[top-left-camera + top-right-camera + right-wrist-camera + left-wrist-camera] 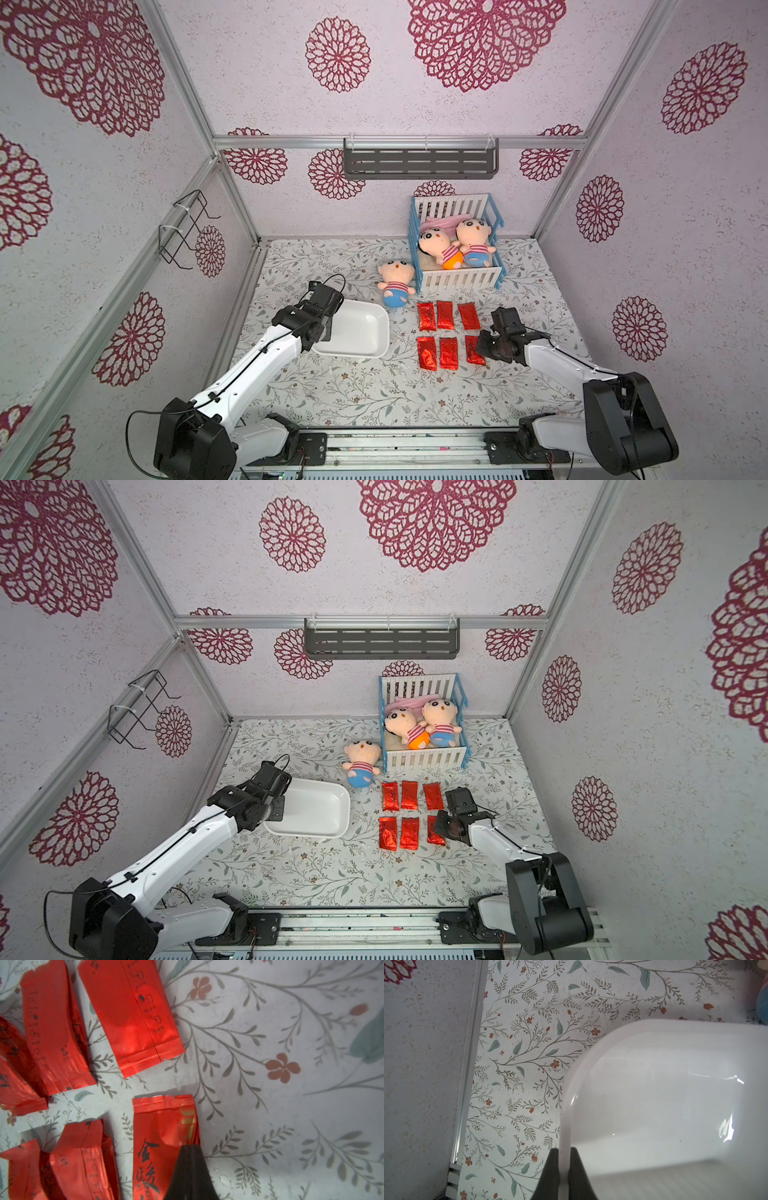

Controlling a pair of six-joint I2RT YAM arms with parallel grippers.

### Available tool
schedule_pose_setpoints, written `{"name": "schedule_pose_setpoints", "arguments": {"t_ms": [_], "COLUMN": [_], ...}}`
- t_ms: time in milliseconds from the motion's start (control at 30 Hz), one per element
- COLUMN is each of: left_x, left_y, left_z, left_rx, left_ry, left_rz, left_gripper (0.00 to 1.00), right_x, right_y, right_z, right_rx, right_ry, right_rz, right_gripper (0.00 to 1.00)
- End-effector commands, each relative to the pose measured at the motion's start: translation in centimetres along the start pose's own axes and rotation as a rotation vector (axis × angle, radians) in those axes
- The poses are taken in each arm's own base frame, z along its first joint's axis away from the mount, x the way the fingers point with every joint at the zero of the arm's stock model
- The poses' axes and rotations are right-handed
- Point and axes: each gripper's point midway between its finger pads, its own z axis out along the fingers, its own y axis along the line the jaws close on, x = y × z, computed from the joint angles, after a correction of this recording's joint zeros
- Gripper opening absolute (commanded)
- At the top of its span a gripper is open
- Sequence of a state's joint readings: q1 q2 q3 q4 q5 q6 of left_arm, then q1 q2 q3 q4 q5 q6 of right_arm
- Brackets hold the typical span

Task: Take the tea bags out of the storage box
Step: Place the tea bag at the center of the board.

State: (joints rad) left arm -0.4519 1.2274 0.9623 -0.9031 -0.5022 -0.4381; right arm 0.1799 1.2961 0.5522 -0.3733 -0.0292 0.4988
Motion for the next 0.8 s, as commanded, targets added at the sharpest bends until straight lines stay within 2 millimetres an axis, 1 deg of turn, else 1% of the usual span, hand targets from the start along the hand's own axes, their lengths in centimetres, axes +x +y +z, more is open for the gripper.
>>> {"name": "schedule_pose_setpoints", "arguments": {"t_ms": [0,167,333,467,667,767], "left_x": [-0.5,-0.5,-0.5,-0.5,-0.5,-0.5], "left_y": [-0.2,-0.2,-0.1,-0.2,-0.2,-0.2], "left_z": [-0.5,-0.5,-0.5,-0.4,-0.4,-0.3], "left_rx": [0.011,0.011,0.010,0.009,0.009,0.009], "left_ry": [-0.012,-0.010,-0.012,-0.009,-0.006,-0.005], "left_rz": [-0.003,-0.002,-0.006,-0.003,-0.001,-0.001], "left_gripper": [0.00,0.00,0.00,0.00,0.00,0.00], "right_x": [-1.5,-1.7,-1.7,-1.8,-2.3,-2.6], "right_y": [0.2,0.6,1.0,0.9,1.2,1.3], "right_z": [-0.6,-0.8,-0.8,-1.0,-1.8,-2.2], "right_rx": [0.018,-0.007,-0.028,-0.028,-0.046,-0.052], "right_ry": [-0.044,-0.059,-0.054,-0.059,-0.086,-0.103], "right_rz": [0.011,0.005,-0.004,0.005,0.009,0.012], "right_gripper": [0.00,0.00,0.09,0.17,0.25,0.26]}}
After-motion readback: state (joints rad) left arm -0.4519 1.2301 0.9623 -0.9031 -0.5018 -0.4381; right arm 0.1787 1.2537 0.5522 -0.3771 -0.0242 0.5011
